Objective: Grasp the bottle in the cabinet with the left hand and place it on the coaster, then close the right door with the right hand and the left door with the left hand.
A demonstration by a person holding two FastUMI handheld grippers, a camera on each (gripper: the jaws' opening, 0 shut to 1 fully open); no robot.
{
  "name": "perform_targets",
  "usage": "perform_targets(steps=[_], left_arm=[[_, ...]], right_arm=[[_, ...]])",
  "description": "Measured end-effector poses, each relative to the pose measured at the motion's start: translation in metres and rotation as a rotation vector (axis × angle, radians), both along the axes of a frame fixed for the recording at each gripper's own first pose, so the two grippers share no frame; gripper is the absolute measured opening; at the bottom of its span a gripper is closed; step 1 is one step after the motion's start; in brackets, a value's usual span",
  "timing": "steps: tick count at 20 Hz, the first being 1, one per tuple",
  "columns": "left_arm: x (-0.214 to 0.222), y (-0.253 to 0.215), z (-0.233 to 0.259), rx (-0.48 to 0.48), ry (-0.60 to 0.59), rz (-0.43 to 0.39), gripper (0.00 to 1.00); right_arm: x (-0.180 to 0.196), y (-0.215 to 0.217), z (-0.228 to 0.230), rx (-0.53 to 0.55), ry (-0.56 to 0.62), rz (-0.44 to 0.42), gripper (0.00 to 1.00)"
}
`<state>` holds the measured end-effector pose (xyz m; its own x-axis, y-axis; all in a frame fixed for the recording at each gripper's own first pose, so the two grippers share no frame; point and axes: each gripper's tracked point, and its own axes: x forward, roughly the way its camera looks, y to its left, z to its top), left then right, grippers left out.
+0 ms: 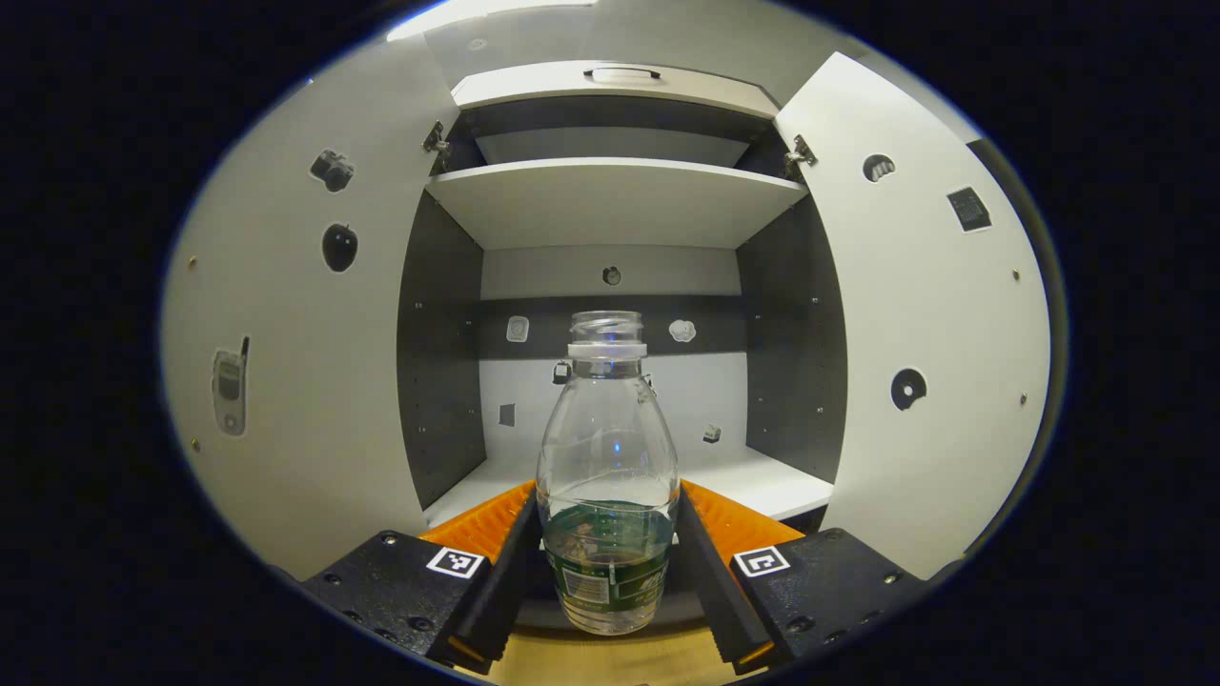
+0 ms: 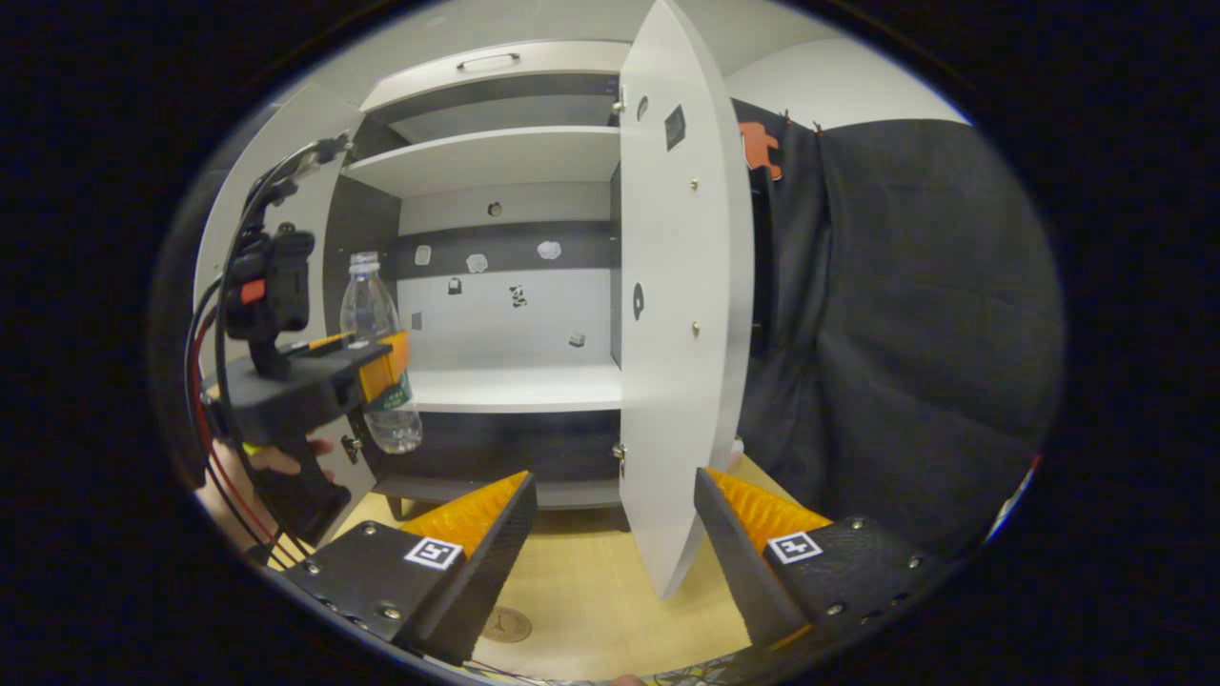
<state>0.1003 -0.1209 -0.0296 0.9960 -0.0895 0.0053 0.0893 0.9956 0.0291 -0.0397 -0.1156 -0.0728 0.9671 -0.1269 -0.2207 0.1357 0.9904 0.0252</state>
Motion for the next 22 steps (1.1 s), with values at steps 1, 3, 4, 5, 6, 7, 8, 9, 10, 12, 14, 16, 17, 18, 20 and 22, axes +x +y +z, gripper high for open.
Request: perform_targets(steps=[1, 3, 4, 5, 6, 7, 8, 9, 10, 12, 14, 16, 17, 18, 20, 22], left_arm=[[-0.007, -0.001, -0.009, -0.008, 0.018, 0.003, 0.8], [-0.019, -0.002, -0.021, -0.012, 0.034, 0.014, 0.8], [-0.024, -0.002, -0.027, -0.011, 0.038, 0.016, 0.8], [-0.028, -0.004, -0.034, -0.013, 0.045, 0.017, 0.81], [-0.032, -0.006, -0.042, -0.013, 0.056, 0.015, 0.81], [-0.035, -0.007, -0.05, -0.014, 0.068, 0.016, 0.81], [-0.039, -0.008, -0.059, -0.014, 0.081, 0.015, 0.8], [-0.043, -0.01, -0.067, -0.012, 0.089, 0.017, 0.8], [-0.045, -0.011, -0.076, -0.009, 0.101, 0.016, 0.81], [-0.053, -0.014, -0.095, -0.003, 0.125, 0.016, 0.81], [-0.06, -0.019, -0.116, -0.002, 0.151, 0.013, 0.81], [-0.068, -0.024, -0.137, -0.008, 0.183, 0.003, 0.81], [-0.072, -0.027, -0.144, -0.018, 0.187, -0.003, 0.81], [-0.075, -0.028, -0.154, -0.024, 0.196, -0.004, 0.81], [-0.082, -0.034, -0.174, -0.033, 0.219, -0.015, 0.81], [-0.088, -0.037, -0.197, -0.032, 0.252, -0.016, 0.81]], right_arm=[[-0.004, -0.004, -0.002, 0.003, 0.009, -0.002, 1.0], [-0.01, -0.013, -0.004, 0.001, 0.015, -0.007, 1.0], [-0.013, -0.018, -0.006, -0.002, 0.017, -0.01, 1.0], [-0.015, -0.022, -0.008, -0.005, 0.021, -0.015, 1.0], [-0.017, -0.026, -0.011, -0.004, 0.026, -0.018, 1.0], [-0.019, -0.029, -0.016, 0.001, 0.035, -0.019, 1.0], [-0.021, -0.031, -0.019, 0.004, 0.042, -0.021, 1.0], [-0.024, -0.033, -0.022, 0.006, 0.049, -0.022, 1.0], [-0.027, -0.035, -0.025, 0.005, 0.056, -0.023, 1.0], [-0.03, -0.039, -0.032, -0.004, 0.071, -0.022, 1.0], [-0.033, -0.041, -0.04, -0.01, 0.088, -0.021, 1.0], [-0.036, -0.044, -0.049, -0.006, 0.108, -0.021, 1.0], [-0.038, -0.045, -0.051, 0.005, 0.112, -0.021, 1.0], [-0.039, -0.045, -0.054, 0.011, 0.114, -0.02, 1.0], [-0.043, -0.047, -0.061, 0.014, 0.129, -0.02, 1.0], [-0.048, -0.05, -0.07, 0.006, 0.149, -0.02, 1.0]])
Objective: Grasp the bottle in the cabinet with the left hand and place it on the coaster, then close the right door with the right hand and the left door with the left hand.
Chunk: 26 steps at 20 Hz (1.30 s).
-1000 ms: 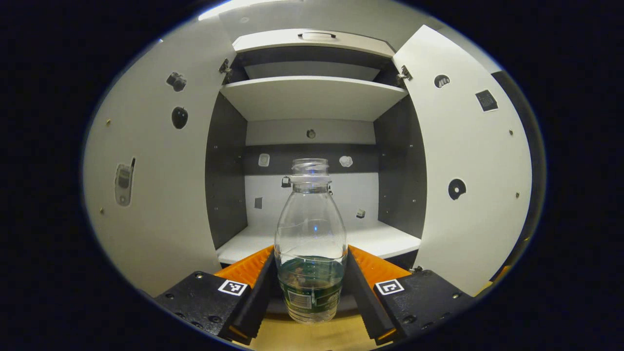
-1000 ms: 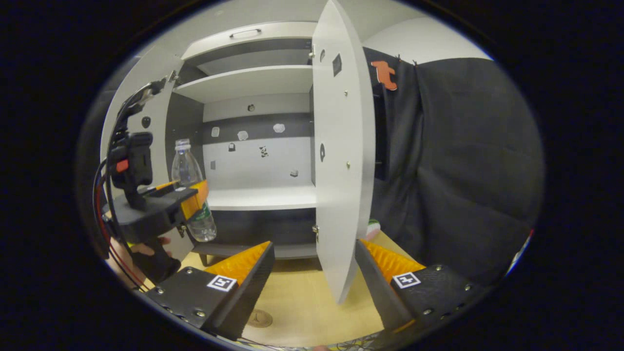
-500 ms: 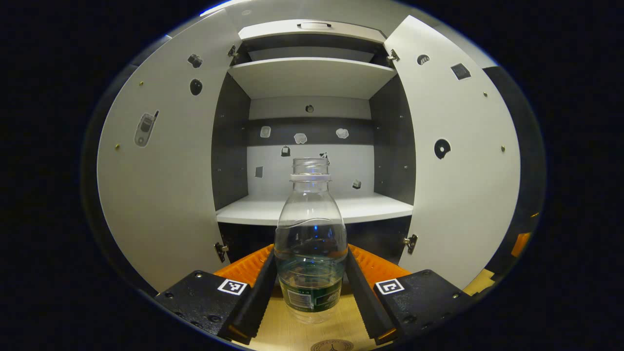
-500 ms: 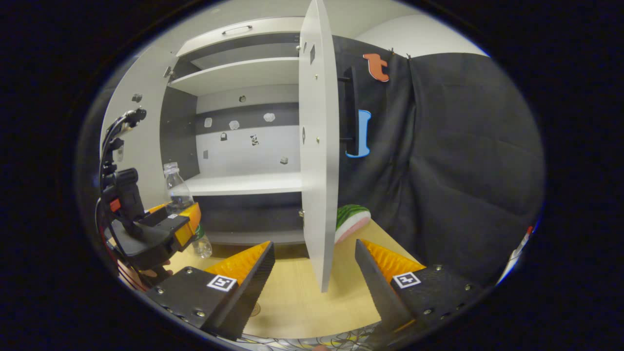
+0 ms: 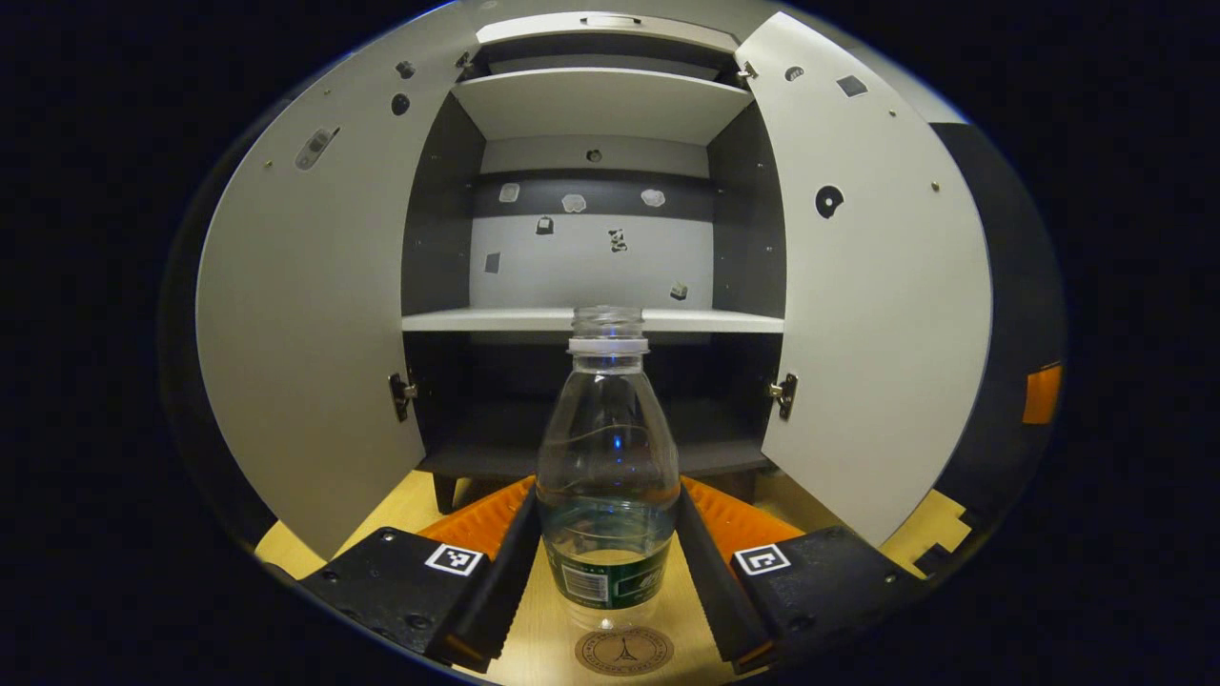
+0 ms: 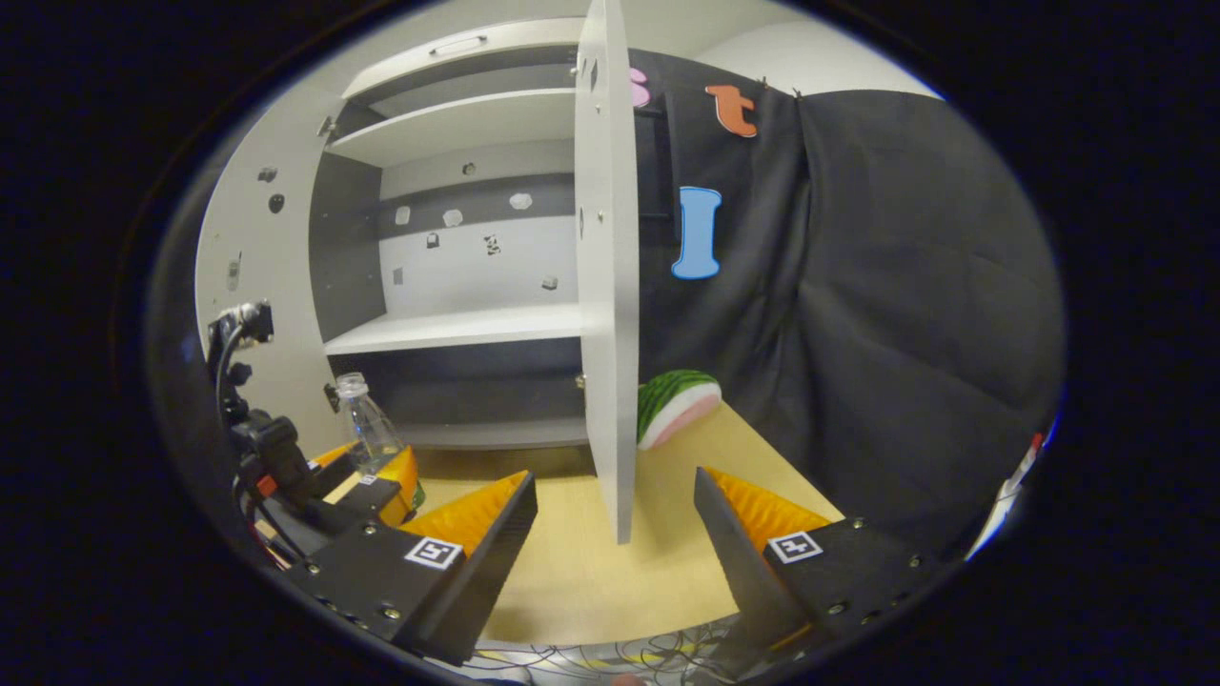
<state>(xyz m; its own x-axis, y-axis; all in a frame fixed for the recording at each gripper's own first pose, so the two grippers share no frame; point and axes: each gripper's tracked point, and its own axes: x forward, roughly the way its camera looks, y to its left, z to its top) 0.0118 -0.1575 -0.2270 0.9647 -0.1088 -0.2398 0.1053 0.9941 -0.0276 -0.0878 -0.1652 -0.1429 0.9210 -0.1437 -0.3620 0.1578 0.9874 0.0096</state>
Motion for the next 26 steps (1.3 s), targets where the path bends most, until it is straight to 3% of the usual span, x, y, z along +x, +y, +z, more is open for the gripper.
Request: perform_targets(steps=[8, 15, 19, 23, 26], left_arm=[[-0.015, -0.015, -0.071, 0.015, 0.058, -0.024, 0.81], [-0.025, -0.011, -0.104, 0.004, 0.136, 0.008, 0.82], [-0.027, -0.014, -0.101, 0.039, 0.102, -0.006, 0.82], [-0.043, -0.005, -0.118, 0.045, 0.177, 0.024, 0.84], [-0.043, -0.004, -0.107, 0.046, 0.155, 0.026, 0.88]], right_arm=[[-0.012, -0.001, -0.042, 0.005, 0.105, 0.02, 1.0], [-0.013, 0.003, -0.057, -0.002, 0.141, 0.043, 0.99], [-0.012, 0.002, -0.06, 0.002, 0.153, 0.047, 1.0], [-0.011, 0.004, -0.061, 0.02, 0.162, 0.048, 1.0], [-0.009, 0.008, -0.064, 0.03, 0.171, 0.056, 1.0]])
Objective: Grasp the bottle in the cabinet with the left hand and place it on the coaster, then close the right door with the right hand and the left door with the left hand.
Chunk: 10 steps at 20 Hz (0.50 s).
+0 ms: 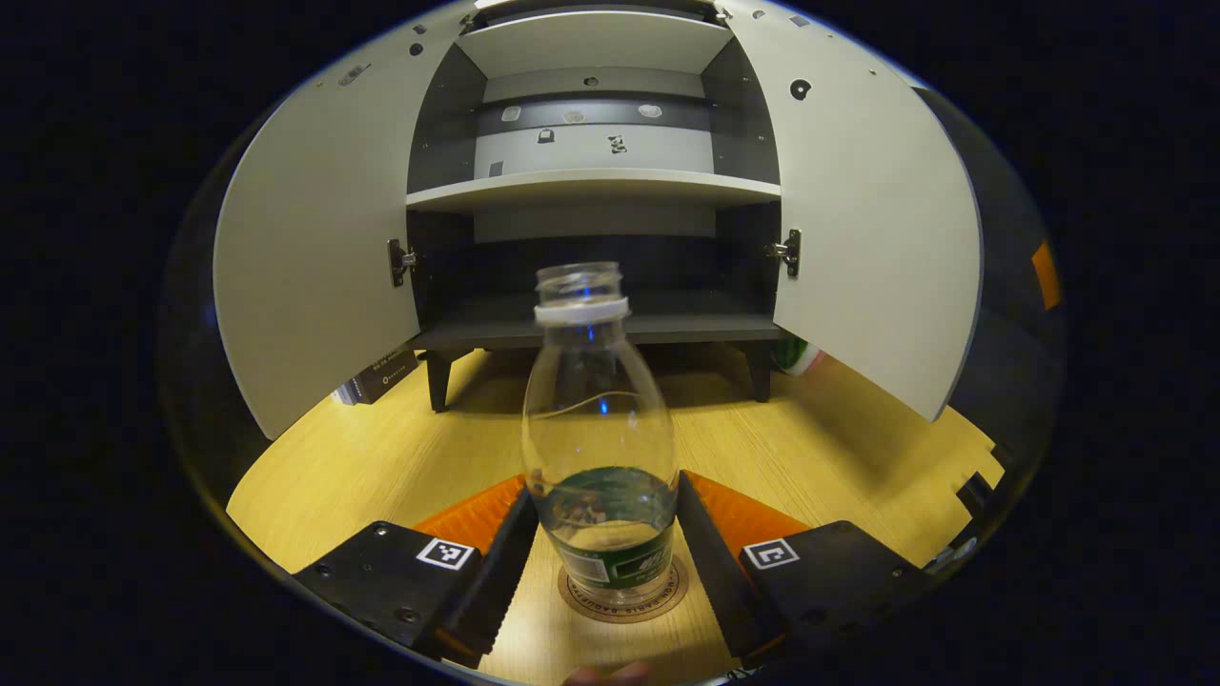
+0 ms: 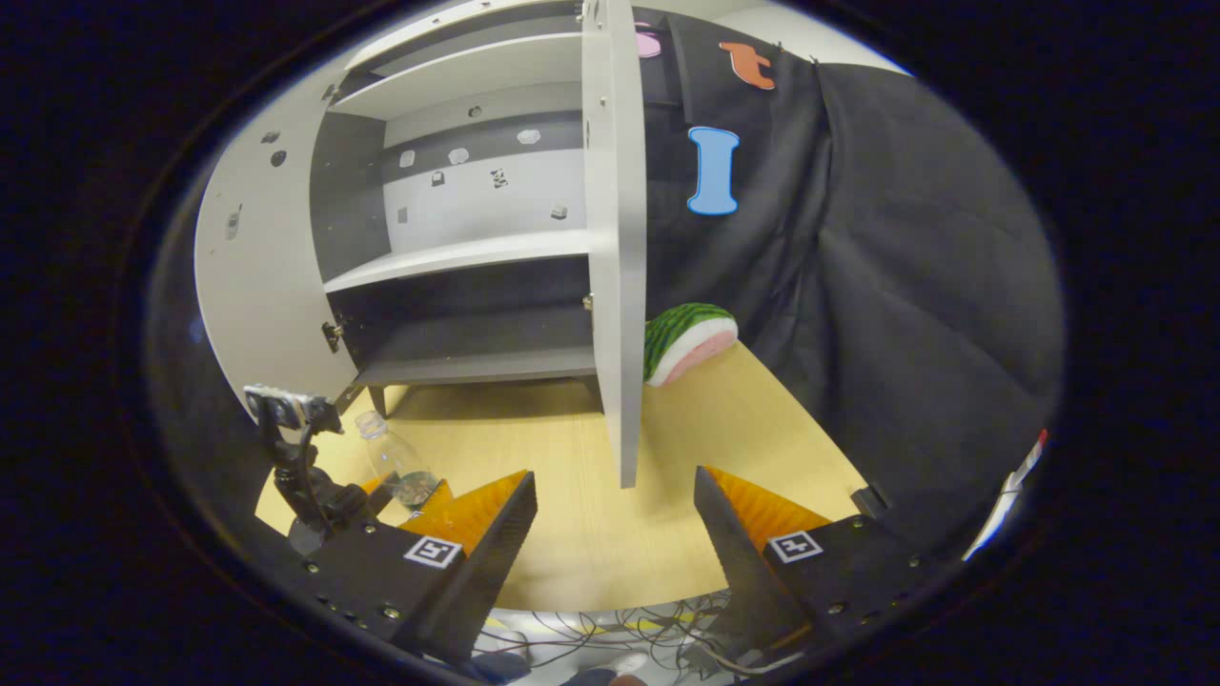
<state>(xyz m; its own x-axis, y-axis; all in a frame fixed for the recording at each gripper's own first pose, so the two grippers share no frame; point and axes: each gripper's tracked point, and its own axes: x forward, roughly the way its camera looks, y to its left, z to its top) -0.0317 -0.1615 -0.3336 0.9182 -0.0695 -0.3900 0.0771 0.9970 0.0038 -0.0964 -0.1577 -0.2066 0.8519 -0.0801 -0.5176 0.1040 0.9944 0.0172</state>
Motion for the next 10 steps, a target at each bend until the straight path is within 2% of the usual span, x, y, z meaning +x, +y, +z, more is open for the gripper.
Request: perform_targets(steps=[10], left_arm=[[0.009, -0.001, 0.026, 0.028, -0.059, -0.03, 0.88]], right_arm=[[0.003, 0.005, 0.008, 0.019, -0.021, 0.006, 1.0]])
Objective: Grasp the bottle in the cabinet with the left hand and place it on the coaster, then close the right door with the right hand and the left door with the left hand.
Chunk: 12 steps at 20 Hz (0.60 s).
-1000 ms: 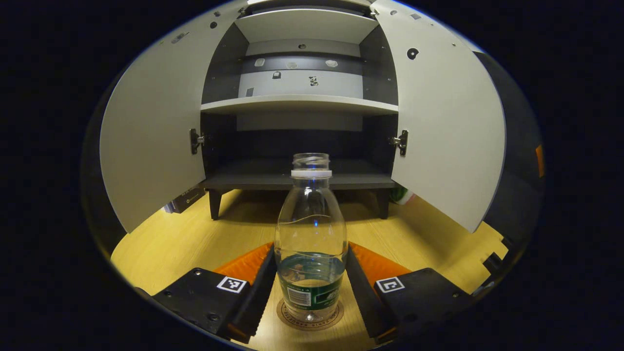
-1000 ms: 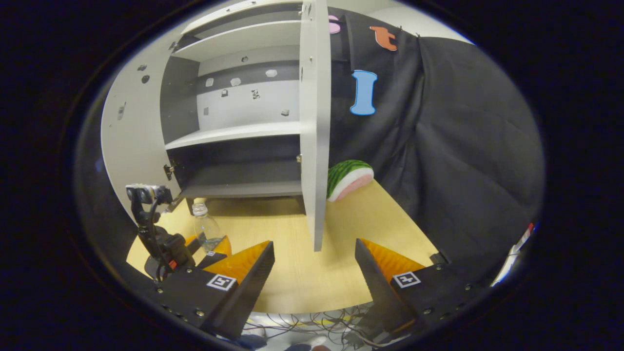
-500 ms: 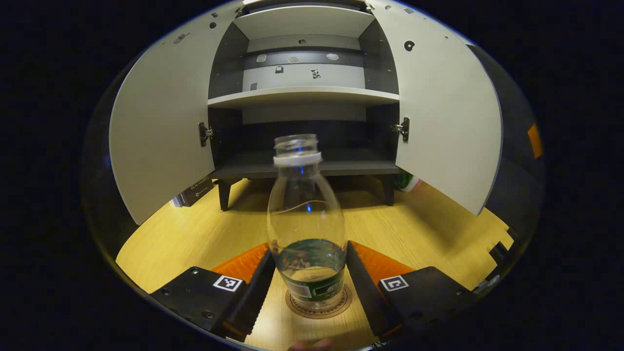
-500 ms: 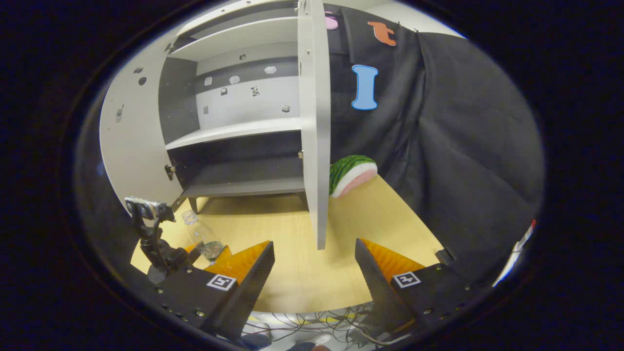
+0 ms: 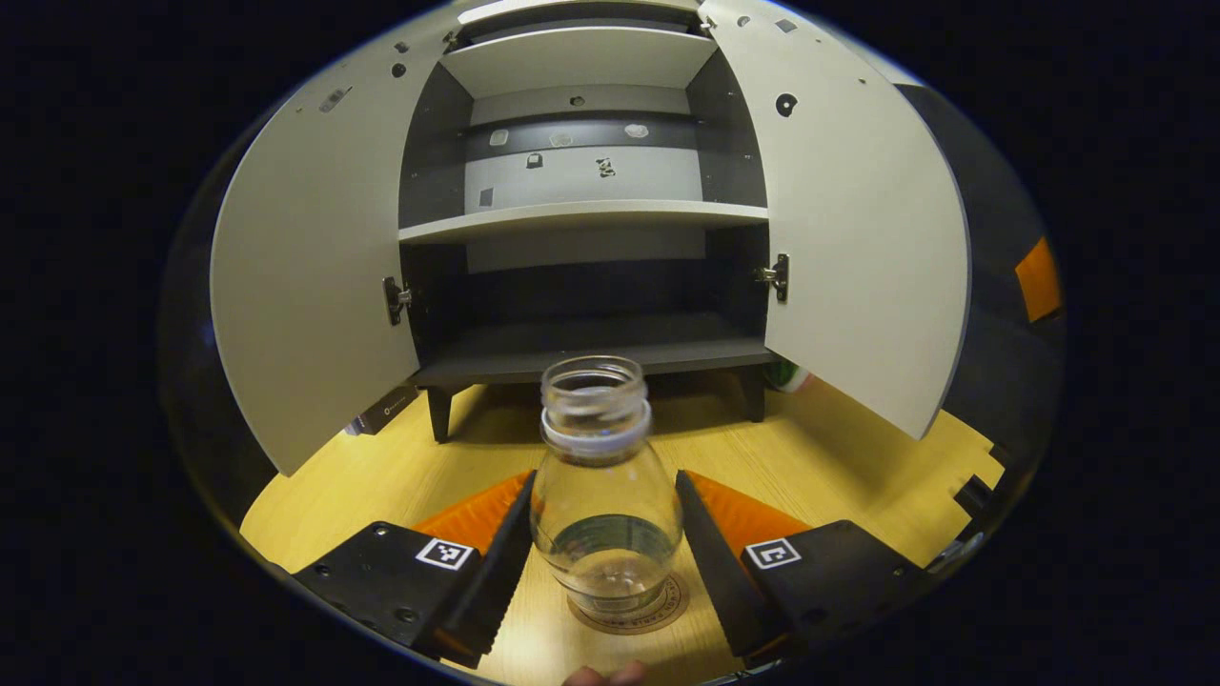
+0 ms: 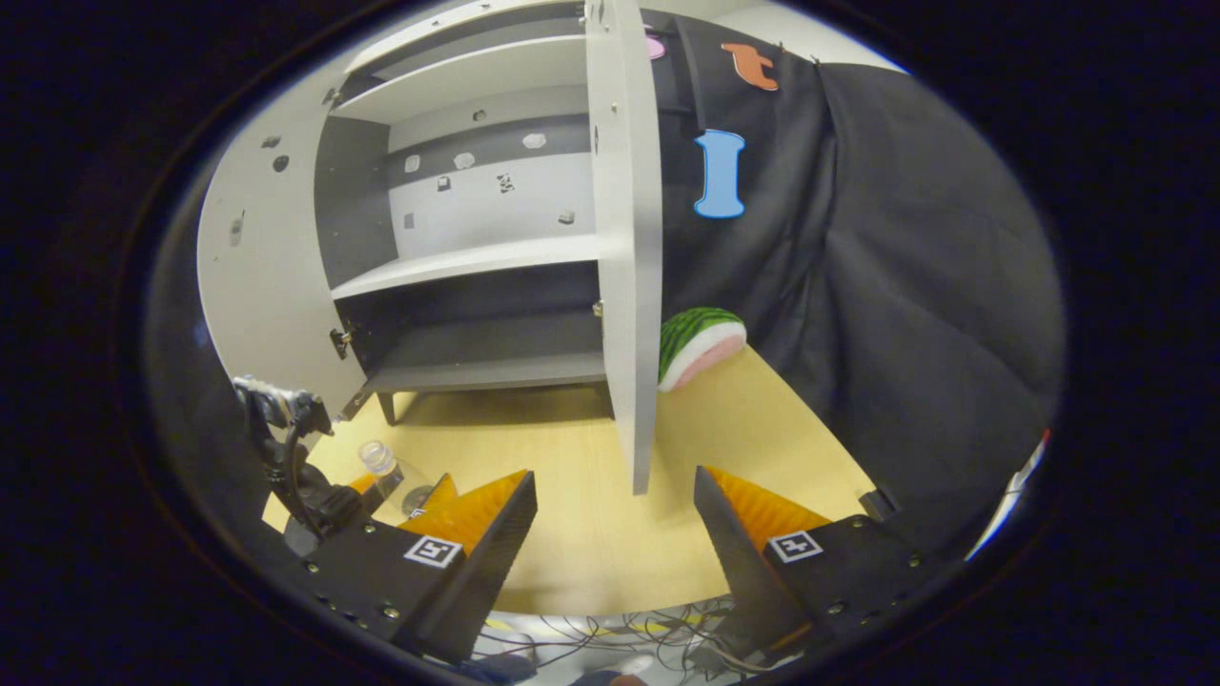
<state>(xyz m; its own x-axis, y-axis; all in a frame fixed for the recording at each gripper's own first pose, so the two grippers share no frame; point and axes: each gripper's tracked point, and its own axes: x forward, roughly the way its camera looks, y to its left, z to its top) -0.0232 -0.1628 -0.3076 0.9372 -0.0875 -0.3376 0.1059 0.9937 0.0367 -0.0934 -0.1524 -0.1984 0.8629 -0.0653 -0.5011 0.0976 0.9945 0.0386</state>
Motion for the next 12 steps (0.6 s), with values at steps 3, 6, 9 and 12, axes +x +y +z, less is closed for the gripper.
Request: perform_targets(steps=[3, 6, 9, 12], left_arm=[[0.002, -0.002, 0.015, 0.0, -0.022, -0.011, 0.88], [0.001, -0.001, 0.037, 0.009, -0.043, -0.015, 0.88], [-0.001, -0.003, 0.08, 0.013, -0.098, -0.029, 0.88], [-0.003, -0.001, 0.14, -0.012, -0.183, -0.039, 0.88]], right_arm=[[0.002, 0.0, 0.007, 0.014, -0.016, -0.003, 1.0], [0.005, -0.001, 0.021, 0.022, -0.047, -0.002, 1.0], [0.014, -0.012, 0.051, 0.037, -0.109, -0.008, 1.0], [0.025, -0.033, 0.097, 0.033, -0.207, -0.026, 1.0]])
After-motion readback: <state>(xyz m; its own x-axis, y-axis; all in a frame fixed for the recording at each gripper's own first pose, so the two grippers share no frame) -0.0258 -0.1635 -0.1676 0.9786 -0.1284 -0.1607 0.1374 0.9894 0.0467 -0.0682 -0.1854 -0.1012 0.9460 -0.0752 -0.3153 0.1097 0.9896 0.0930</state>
